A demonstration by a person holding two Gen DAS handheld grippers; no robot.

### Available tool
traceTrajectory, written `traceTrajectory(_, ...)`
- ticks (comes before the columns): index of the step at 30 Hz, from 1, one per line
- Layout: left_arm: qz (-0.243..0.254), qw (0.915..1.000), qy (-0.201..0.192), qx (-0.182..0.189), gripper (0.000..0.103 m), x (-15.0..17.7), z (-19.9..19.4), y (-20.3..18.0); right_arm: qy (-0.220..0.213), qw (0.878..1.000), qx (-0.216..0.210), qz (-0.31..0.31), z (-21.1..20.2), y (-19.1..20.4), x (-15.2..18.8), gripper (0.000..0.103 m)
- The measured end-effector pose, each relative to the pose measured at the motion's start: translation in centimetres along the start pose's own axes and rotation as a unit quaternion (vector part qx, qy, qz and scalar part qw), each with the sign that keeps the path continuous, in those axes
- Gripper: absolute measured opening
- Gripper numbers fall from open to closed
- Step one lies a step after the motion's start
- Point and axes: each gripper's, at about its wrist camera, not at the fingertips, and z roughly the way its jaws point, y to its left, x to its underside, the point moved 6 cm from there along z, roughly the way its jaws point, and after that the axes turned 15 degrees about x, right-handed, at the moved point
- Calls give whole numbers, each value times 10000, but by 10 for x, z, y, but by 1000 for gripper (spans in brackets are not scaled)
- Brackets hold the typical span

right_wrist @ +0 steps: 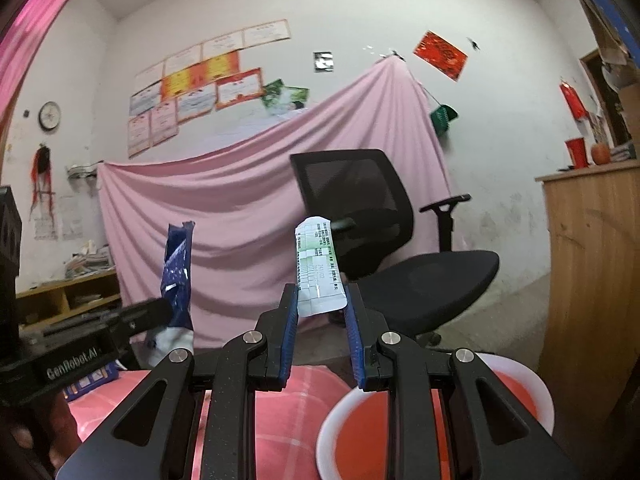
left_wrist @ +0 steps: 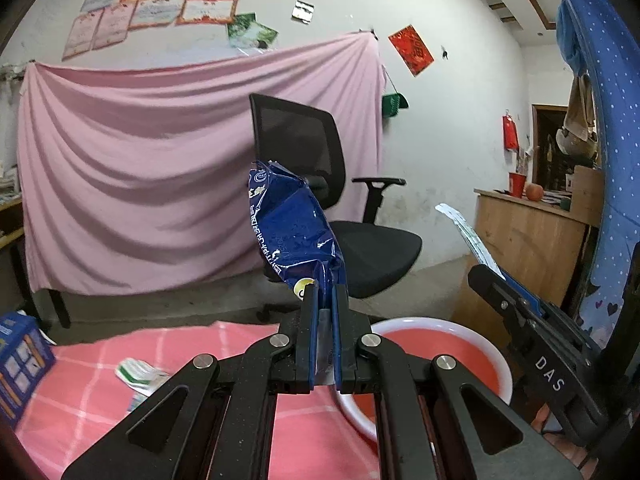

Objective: Collect trash
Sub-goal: 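Carry blue wrapper and white strip to the basin and release them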

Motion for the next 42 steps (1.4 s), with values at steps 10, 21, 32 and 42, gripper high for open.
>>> traceTrajectory(10,-218,9978,508,356,4,12,42,-14,566,9972,444,189,14,-34,11,21)
traceTrajectory(21,-483,9923,983,583,5,20,68,-21,1152,9899,767,301,27,-58,28,21)
traceTrajectory(32,-1038,9847,1287,544,21,29,72,-4,1449,9853,868,271,35,-58,37,31)
traceTrajectory(42,-1220,9861,1086,311,30,24,46,18,1292,9884,797,80,33,-43,31,42)
